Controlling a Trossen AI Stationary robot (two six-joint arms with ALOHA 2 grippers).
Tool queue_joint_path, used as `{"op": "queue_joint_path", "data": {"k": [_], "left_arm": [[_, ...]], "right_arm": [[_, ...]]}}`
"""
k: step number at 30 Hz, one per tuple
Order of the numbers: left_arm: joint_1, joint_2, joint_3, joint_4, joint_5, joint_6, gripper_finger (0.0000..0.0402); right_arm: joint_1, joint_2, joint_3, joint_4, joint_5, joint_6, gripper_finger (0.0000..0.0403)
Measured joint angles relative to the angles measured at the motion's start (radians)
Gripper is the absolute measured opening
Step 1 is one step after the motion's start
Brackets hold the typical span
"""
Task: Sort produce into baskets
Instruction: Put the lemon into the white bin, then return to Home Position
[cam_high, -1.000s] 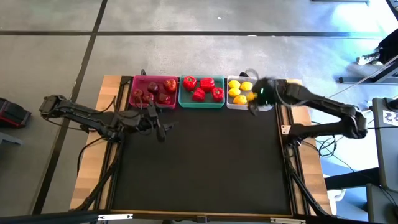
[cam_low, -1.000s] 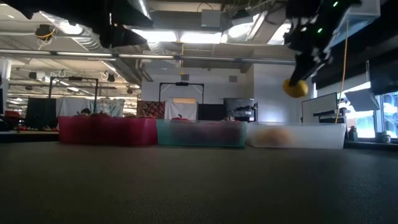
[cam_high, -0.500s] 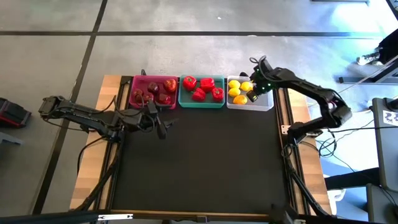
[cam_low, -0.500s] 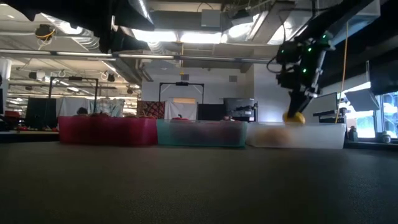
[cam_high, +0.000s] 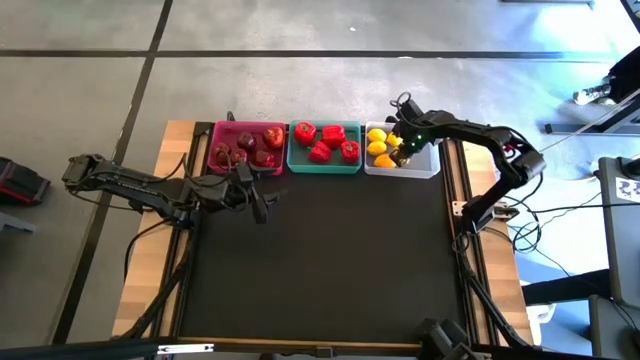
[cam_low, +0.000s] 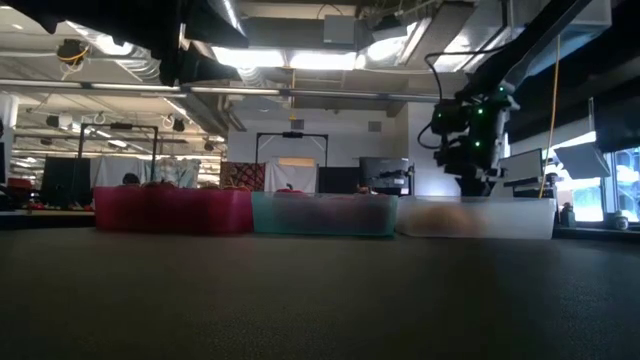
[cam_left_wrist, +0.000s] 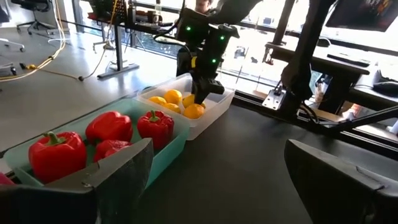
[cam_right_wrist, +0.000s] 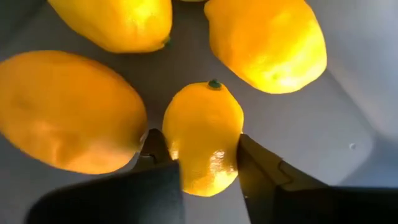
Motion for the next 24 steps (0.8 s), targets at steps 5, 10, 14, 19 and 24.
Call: {"op": "queue_joint_path", "data": {"k": [5,10,14,19,24], "left_arm": [[0.0,0.0,0.0,-0.004,0.0,0.002,0.0359],[0.0,-0.003,0.0,-0.006,0.0,0.029,0.0351],[0.0,-0.025,0.0,-0.008,0.0,0.058,0.0317],[0.0,-0.078,0.0,-0.054,0.04,0.084,0.0248],[0.0,-0.136,-0.007,-0.135,0.153,0.099,0.016]], "right_arm": [[0.001,0.005,0.009,-0.015,-0.007,-0.006,0.0145],[0.001,-0.008,0.075,-0.102,0.0,-0.024,0.0199],[0.002,-0.045,0.161,-0.214,-0.001,-0.024,0.0214],[0.033,-0.136,0.226,-0.284,-0.008,-0.004,0.0211],[0.115,-0.254,0.23,-0.268,-0.083,0.009,0.0192]]}}
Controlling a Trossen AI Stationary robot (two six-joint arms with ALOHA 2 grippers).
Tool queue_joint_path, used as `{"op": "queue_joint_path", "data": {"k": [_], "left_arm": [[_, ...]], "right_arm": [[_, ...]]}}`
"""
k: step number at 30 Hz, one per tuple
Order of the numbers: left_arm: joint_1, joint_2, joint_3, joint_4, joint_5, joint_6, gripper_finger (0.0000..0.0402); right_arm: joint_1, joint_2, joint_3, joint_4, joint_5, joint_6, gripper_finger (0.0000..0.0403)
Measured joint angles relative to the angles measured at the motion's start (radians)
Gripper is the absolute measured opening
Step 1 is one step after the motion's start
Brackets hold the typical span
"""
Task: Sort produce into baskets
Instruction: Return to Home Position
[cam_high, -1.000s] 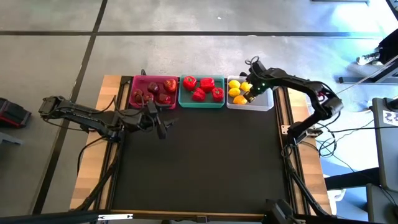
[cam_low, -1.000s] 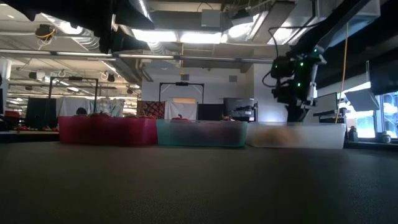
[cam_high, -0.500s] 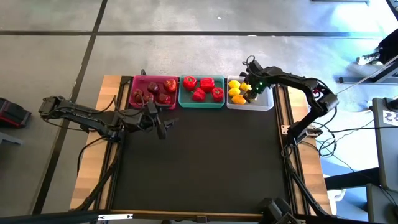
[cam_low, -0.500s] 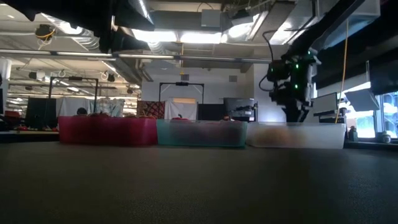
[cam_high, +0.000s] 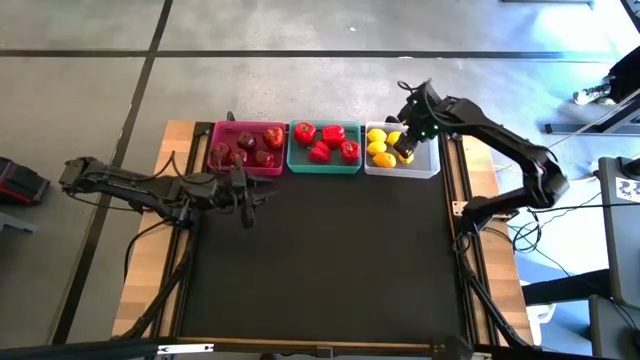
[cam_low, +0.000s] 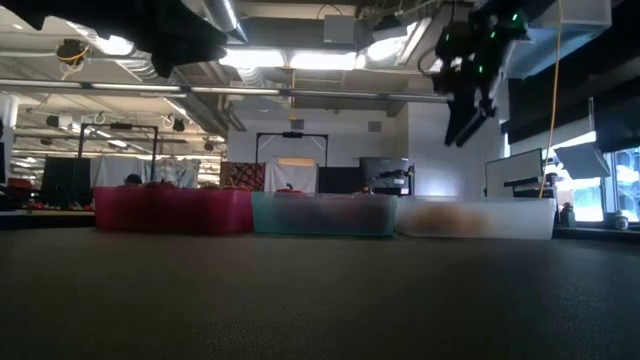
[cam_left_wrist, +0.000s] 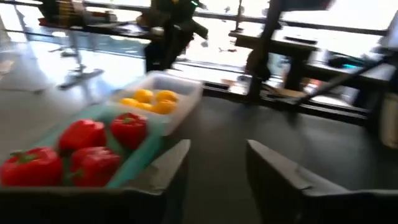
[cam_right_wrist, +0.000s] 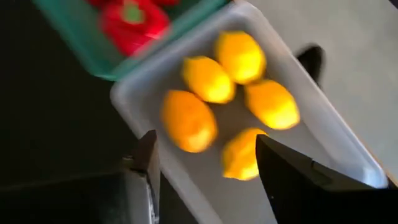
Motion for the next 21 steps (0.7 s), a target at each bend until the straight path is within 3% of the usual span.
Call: {"op": "queue_joint_path", "data": {"k": [5,10,17,21], "left_arm": [[0.0,-0.066,-0.059,-0.005,0.16,0.036,0.007],[0.001,-0.155,-0.144,-0.001,0.191,0.038,0.0009],[0.007,-0.293,-0.251,0.002,0.18,-0.001,0.0012],[0.007,-0.358,-0.301,0.002,0.174,-0.001,0.0007]], "right_arm": [[0.117,-0.088,-0.001,0.013,-0.123,0.0,0.0154],[0.246,-0.171,-0.034,0.125,-0.244,0.026,0.0094],[0.379,-0.284,-0.178,0.349,-0.243,0.125,0.001],[0.445,-0.339,-0.292,0.468,-0.243,0.151,0.0011]]}}
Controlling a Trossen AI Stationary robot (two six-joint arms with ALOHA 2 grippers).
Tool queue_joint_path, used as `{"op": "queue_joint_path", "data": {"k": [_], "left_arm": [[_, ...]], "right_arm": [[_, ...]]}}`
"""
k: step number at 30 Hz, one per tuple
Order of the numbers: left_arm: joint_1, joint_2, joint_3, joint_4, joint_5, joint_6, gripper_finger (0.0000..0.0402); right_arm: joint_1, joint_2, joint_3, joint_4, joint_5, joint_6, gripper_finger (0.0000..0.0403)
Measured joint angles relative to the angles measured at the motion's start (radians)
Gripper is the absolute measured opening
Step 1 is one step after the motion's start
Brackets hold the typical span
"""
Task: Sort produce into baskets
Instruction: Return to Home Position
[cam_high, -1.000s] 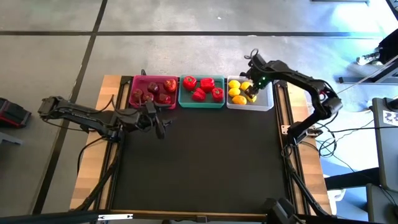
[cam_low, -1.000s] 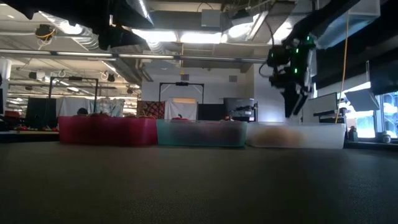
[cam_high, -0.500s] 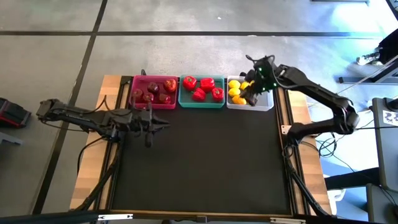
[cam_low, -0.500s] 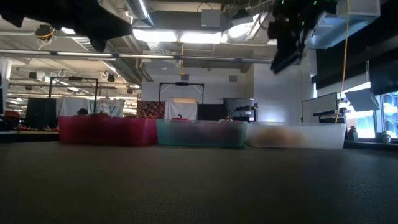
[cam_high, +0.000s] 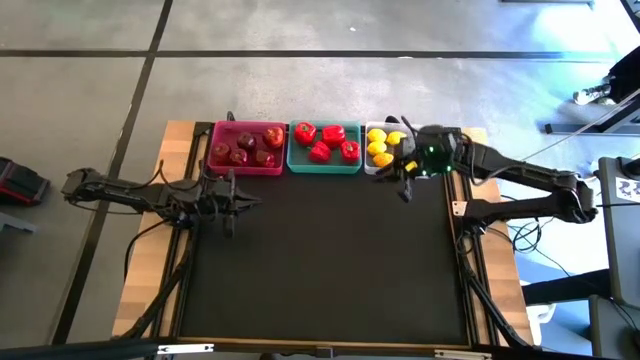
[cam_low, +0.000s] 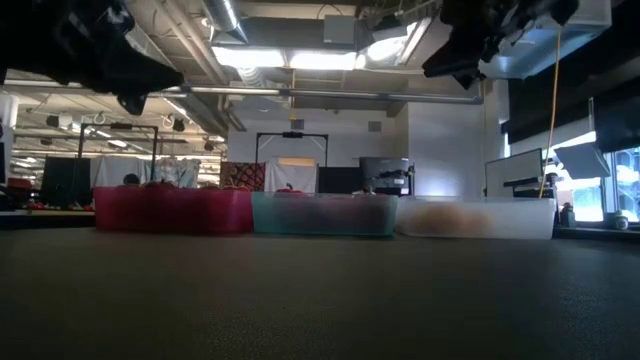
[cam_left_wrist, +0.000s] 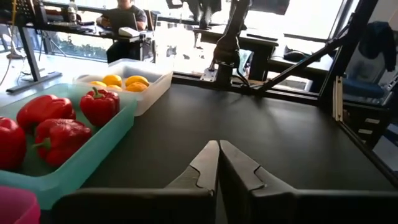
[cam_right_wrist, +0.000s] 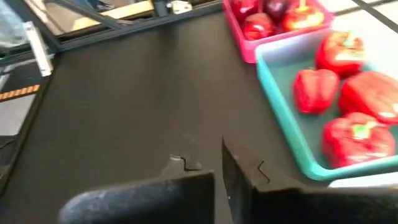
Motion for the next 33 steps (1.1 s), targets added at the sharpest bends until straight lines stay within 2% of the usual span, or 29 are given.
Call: {"op": "queue_joint_path", "data": {"k": [7,11,14,19,25,33], "left_arm": [[0.0,-0.095,-0.047,-0.013,-0.029,0.0,0.0003],[0.0,-0.123,-0.047,-0.045,-0.141,0.0,0.0012],[0.0,-0.127,-0.048,-0.099,-0.189,0.002,0.0016],[0.0,-0.125,-0.048,-0.171,-0.194,-0.061,0.0017],[-0.003,-0.126,-0.048,-0.187,-0.182,-0.025,0.0017],[-0.003,-0.13,-0.048,-0.169,-0.152,0.026,0.0016]], "right_arm": [[0.074,-0.085,-0.182,0.172,0.001,0.061,0.0018],[0.109,-0.136,-0.257,0.246,0.001,0.1,0.0019],[0.136,-0.185,-0.314,0.285,0.001,0.128,0.0019],[0.19,-0.278,-0.405,0.309,0.05,0.195,0.0019],[0.27,-0.376,-0.515,0.369,0.162,0.262,0.0019],[0.306,-0.597,-0.649,0.426,0.15,0.261,0.0019]]}}
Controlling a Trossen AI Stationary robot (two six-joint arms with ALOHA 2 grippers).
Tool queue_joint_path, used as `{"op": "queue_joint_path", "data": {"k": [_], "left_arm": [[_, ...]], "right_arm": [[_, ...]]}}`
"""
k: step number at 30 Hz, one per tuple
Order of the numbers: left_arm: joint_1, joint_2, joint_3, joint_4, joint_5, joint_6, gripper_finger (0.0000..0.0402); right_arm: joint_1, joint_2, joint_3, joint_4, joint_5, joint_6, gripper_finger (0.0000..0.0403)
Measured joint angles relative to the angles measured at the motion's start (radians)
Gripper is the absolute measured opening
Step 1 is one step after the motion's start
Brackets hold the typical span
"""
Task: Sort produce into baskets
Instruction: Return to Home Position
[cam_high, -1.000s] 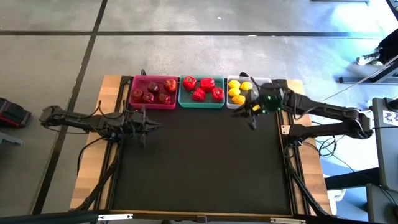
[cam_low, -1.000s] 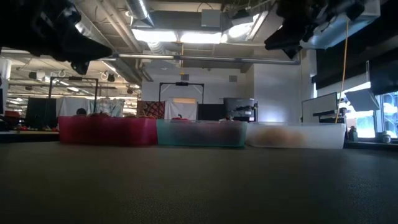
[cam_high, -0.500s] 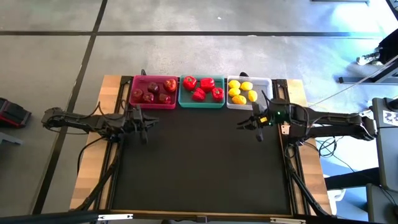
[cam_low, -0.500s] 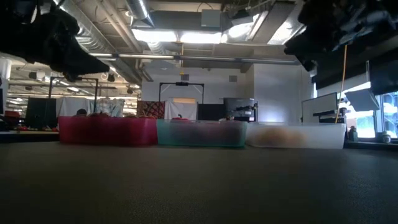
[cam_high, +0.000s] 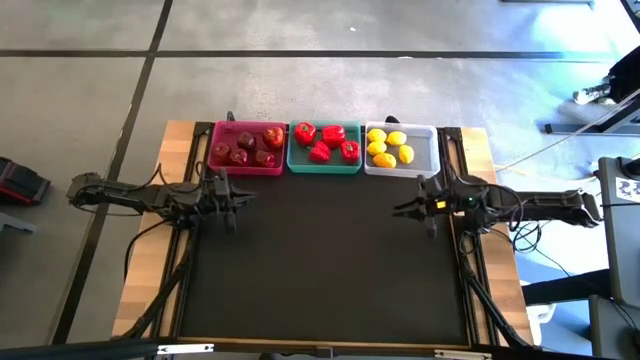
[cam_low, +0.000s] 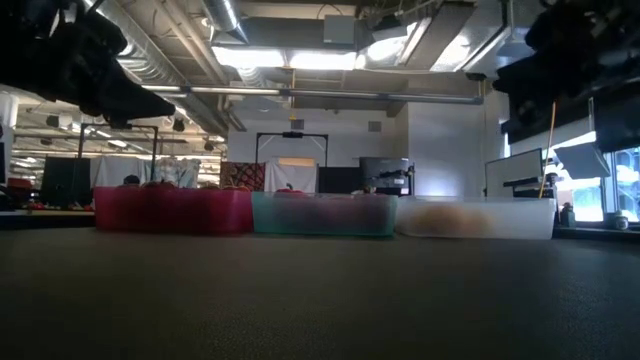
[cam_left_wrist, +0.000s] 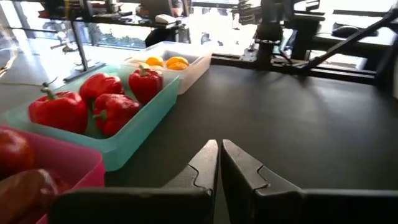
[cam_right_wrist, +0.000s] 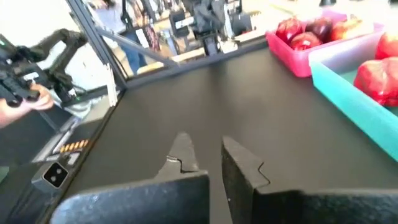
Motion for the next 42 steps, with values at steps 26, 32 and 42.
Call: {"op": "queue_joint_path", "data": {"k": [26,32,42], "left_arm": [[0.002,-0.276,-0.078,0.02,0.175,0.101,0.0001],[0.003,-0.276,-0.109,0.083,0.284,0.139,0.0001],[0.003,-0.266,-0.109,0.076,0.303,0.133,0.0001]], "right_arm": [[0.0,-0.323,-0.258,0.184,0.022,0.028,0.0019],[0.0,-0.323,-0.259,0.156,0.038,0.036,0.0019],[0.0,-0.308,-0.261,0.074,0.095,0.139,0.0019]]}}
